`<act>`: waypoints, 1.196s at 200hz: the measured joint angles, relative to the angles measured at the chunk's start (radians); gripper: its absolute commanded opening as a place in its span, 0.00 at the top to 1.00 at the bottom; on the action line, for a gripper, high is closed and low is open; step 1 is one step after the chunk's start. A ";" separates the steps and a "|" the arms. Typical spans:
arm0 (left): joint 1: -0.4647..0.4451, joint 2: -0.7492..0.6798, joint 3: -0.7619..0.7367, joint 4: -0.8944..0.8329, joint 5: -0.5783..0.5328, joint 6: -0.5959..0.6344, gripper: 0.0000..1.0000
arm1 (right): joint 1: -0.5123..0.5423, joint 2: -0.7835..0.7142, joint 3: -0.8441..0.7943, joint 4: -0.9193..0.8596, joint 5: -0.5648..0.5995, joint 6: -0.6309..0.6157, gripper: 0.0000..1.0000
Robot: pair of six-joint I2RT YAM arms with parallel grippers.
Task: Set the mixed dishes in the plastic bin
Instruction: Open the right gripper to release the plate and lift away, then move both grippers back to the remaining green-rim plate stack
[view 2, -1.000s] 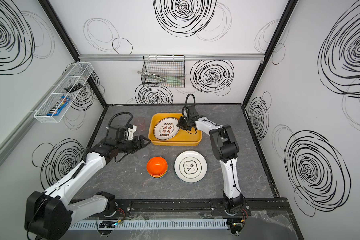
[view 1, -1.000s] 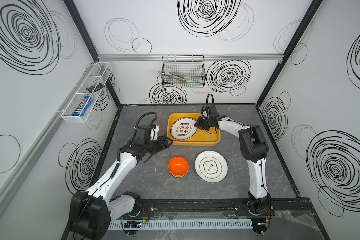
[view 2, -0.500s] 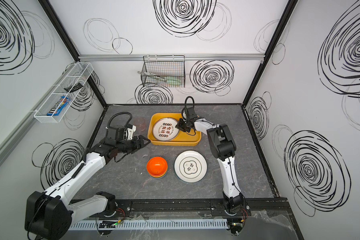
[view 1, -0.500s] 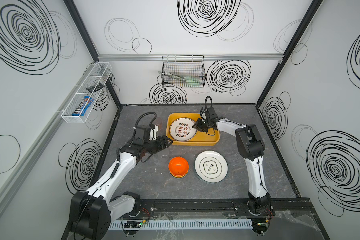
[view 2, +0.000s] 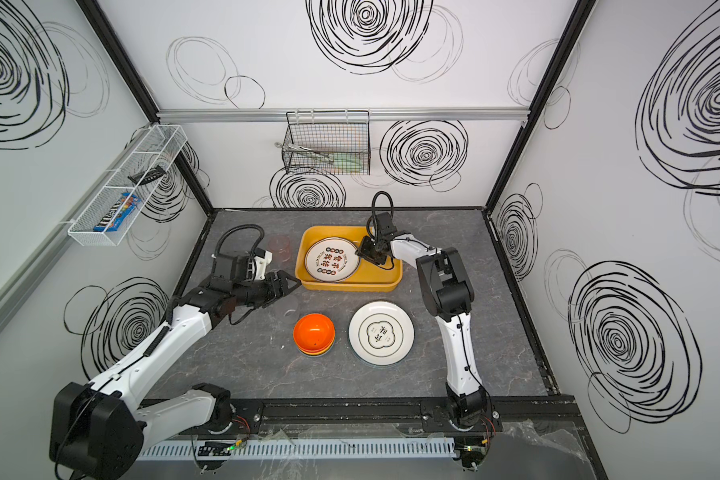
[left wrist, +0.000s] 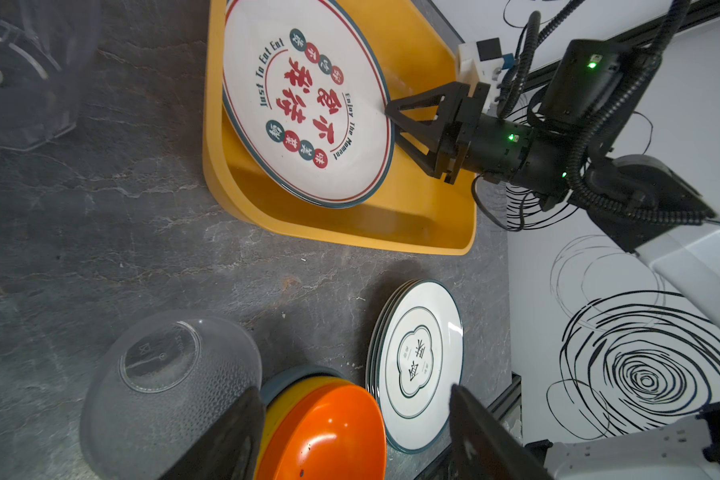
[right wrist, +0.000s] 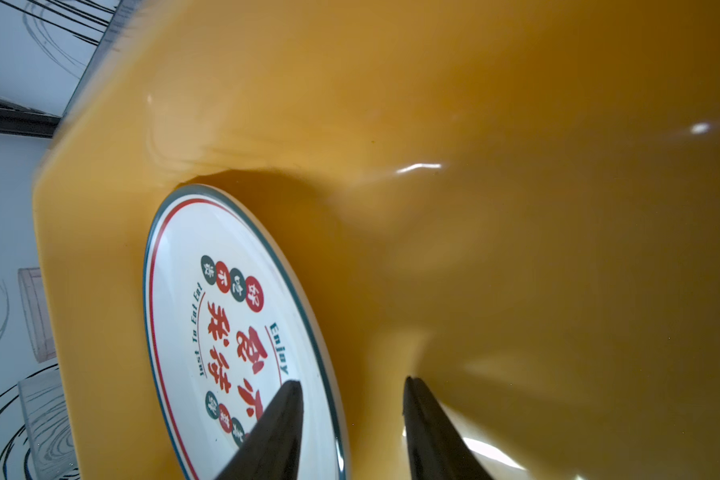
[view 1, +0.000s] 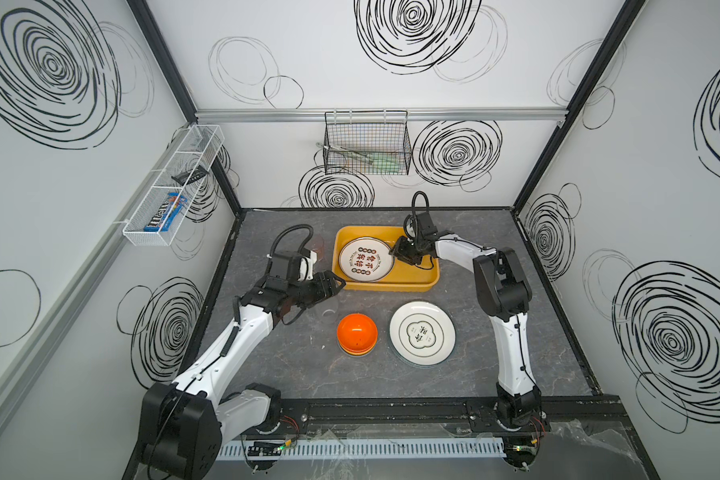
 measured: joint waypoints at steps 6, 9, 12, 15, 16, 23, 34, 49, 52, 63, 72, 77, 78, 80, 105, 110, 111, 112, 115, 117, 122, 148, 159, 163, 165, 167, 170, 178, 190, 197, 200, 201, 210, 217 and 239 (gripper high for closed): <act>0.000 0.000 0.000 0.000 -0.001 0.000 0.26 | 0.000 -0.014 0.000 -0.012 0.010 -0.006 0.55; 0.000 0.000 0.000 -0.001 -0.001 0.002 0.26 | 0.000 -0.026 -0.001 -0.018 0.014 -0.010 0.55; 0.000 0.000 0.000 -0.001 -0.001 0.003 0.27 | 0.000 -0.034 -0.001 -0.023 0.016 -0.011 0.55; -0.002 0.000 0.000 -0.001 -0.002 0.004 0.27 | -0.001 -0.049 -0.002 -0.029 0.023 -0.016 0.55; -0.002 0.000 0.000 -0.001 -0.002 0.005 0.27 | -0.001 -0.051 -0.003 -0.031 0.024 -0.016 0.55; -0.005 0.000 0.000 -0.002 -0.002 0.008 0.28 | -0.002 -0.080 -0.009 -0.038 0.031 -0.021 0.55; -0.011 0.000 0.000 -0.004 -0.004 0.016 0.28 | -0.002 -0.137 -0.026 -0.048 0.039 -0.033 0.55; -0.026 0.000 0.002 -0.015 -0.010 0.029 0.29 | -0.002 -0.226 -0.061 -0.052 0.042 -0.044 0.54; -0.029 0.000 0.003 -0.017 -0.011 0.032 0.29 | -0.002 -0.243 -0.069 -0.053 0.042 -0.046 0.54; -0.048 0.000 0.008 -0.029 -0.016 0.044 0.29 | -0.001 -0.306 -0.103 -0.055 0.040 -0.054 0.53; -0.065 0.003 0.018 -0.044 -0.020 0.054 0.29 | 0.000 -0.354 -0.133 -0.058 0.037 -0.062 0.52; -0.076 0.005 0.025 -0.051 -0.024 0.060 0.29 | 0.000 -0.377 -0.150 -0.058 0.035 -0.065 0.52; -0.077 0.005 0.026 -0.052 -0.025 0.060 0.29 | 0.000 -0.380 -0.152 -0.058 0.034 -0.066 0.53; -0.083 0.007 0.029 -0.054 -0.026 0.063 0.29 | 0.000 -0.392 -0.161 -0.059 0.034 -0.066 0.52; -0.149 0.031 0.073 -0.072 -0.050 0.086 0.30 | 0.001 -0.496 -0.267 -0.071 0.012 -0.085 0.53; -0.163 0.037 0.079 -0.072 -0.054 0.089 0.30 | 0.001 -0.515 -0.290 -0.076 0.008 -0.088 0.53; -0.166 0.038 0.081 -0.072 -0.055 0.090 0.30 | 0.001 -0.517 -0.294 -0.077 0.007 -0.088 0.53; -0.167 0.039 0.082 -0.072 -0.055 0.090 0.30 | 0.001 -0.519 -0.296 -0.078 0.006 -0.088 0.53; -0.174 0.043 0.086 -0.073 -0.056 0.091 0.31 | 0.001 -0.531 -0.310 -0.082 0.006 -0.090 0.53; -0.180 0.045 0.088 -0.073 -0.059 0.093 0.31 | 0.001 -0.538 -0.320 -0.084 0.004 -0.092 0.53; -0.191 0.050 0.092 -0.073 -0.063 0.095 0.31 | 0.001 -0.556 -0.342 -0.091 0.002 -0.094 0.53; -0.246 0.085 0.118 -0.084 -0.087 0.105 0.33 | 0.001 -0.650 -0.445 -0.122 -0.016 -0.111 0.53; -0.270 0.106 0.137 -0.094 -0.101 0.109 0.34 | 0.001 -0.697 -0.487 -0.136 -0.021 -0.115 0.53; -0.278 0.114 0.143 -0.097 -0.105 0.111 0.34 | 0.001 -0.714 -0.500 -0.142 -0.021 -0.117 0.53; -0.283 0.117 0.147 -0.098 -0.108 0.112 0.34 | 0.001 -0.724 -0.509 -0.145 -0.023 -0.118 0.53; -0.288 0.122 0.151 -0.099 -0.110 0.113 0.34 | 0.001 -0.734 -0.517 -0.148 -0.023 -0.118 0.53; -0.295 0.129 0.157 -0.101 -0.114 0.115 0.34 | 0.001 -0.748 -0.528 -0.150 -0.023 -0.119 0.53; -0.316 0.148 0.174 -0.105 -0.125 0.118 0.35 | -0.001 -0.786 -0.558 -0.158 -0.024 -0.123 0.53; -0.347 0.177 0.201 -0.114 -0.142 0.125 0.35 | -0.005 -0.843 -0.603 -0.174 -0.027 -0.126 0.53; -0.365 0.195 0.217 -0.121 -0.150 0.130 0.36 | -0.010 -0.878 -0.630 -0.184 -0.032 -0.126 0.53; -0.374 0.205 0.225 -0.122 -0.154 0.132 0.36 | -0.012 -0.893 -0.641 -0.192 -0.034 -0.126 0.53; -0.376 0.207 0.227 -0.122 -0.155 0.132 0.36 | -0.013 -0.896 -0.644 -0.193 -0.034 -0.126 0.53; -0.401 0.232 0.248 -0.126 -0.168 0.139 0.36 | -0.023 -0.933 -0.674 -0.212 -0.037 -0.127 0.52; -0.420 0.251 0.264 -0.129 -0.180 0.143 0.36 | -0.035 -0.961 -0.695 -0.227 -0.038 -0.129 0.51; -0.472 0.302 0.304 -0.139 -0.211 0.154 0.36 | -0.089 -1.048 -0.768 -0.272 -0.043 -0.129 0.50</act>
